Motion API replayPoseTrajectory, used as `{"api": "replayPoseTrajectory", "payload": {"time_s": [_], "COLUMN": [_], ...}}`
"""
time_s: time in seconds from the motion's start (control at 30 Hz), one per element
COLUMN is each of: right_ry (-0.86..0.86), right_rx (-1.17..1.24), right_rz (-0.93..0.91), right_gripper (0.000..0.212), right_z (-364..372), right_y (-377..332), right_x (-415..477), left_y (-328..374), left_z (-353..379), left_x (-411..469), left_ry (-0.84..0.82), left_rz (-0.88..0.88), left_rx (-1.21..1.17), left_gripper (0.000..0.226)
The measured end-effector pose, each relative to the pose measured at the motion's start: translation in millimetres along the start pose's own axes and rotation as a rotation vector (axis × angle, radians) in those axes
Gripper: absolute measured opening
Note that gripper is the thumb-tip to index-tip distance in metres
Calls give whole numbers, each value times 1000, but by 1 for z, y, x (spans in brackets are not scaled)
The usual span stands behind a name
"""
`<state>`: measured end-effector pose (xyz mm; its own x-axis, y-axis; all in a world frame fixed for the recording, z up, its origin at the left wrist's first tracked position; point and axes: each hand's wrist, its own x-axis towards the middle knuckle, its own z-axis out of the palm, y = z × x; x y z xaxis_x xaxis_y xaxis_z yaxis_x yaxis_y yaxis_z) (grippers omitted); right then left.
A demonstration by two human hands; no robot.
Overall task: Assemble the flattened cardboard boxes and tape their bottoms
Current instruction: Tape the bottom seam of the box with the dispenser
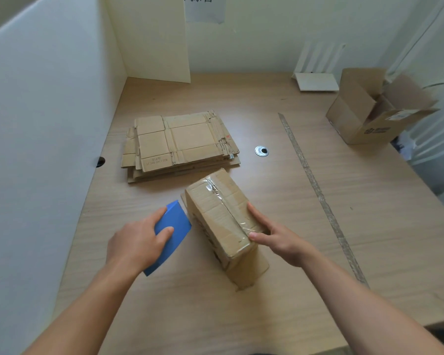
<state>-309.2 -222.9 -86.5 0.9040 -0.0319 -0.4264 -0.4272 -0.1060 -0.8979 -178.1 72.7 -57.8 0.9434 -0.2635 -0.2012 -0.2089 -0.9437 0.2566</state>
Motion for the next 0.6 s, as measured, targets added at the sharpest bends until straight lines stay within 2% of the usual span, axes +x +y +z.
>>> {"api": "replayPoseTrajectory", "payload": {"time_s": [0.1,0.17,0.23,0.3,0.43,0.6], "right_ry": [-66,-42,104,239,255,220], "right_rx": [-49,-181,-498,-819,-1095,-1246], "right_rz": [54,127,153,88,-91,-83], "right_gripper": [74,70,62,56,79,85], "right_z": [-32,-49,-57,-46,18,42], "right_y": [-8,-21,-33,-46,-50,-38], "right_x": [-8,-9,-1,11,31,38], "left_y": [-7,-9,-7,-3,10,12], "left_z": [-7,-10,-11,-10,-10,-15], "left_x": [6,9,9,8,6,-4], "left_ry": [36,57,77,87,71,65], "left_rz": [-47,-66,-73,-69,-88,-160], "left_rx": [-19,-43,-64,-77,-123,-221], "left_gripper": [54,54,54,55,56,55]}}
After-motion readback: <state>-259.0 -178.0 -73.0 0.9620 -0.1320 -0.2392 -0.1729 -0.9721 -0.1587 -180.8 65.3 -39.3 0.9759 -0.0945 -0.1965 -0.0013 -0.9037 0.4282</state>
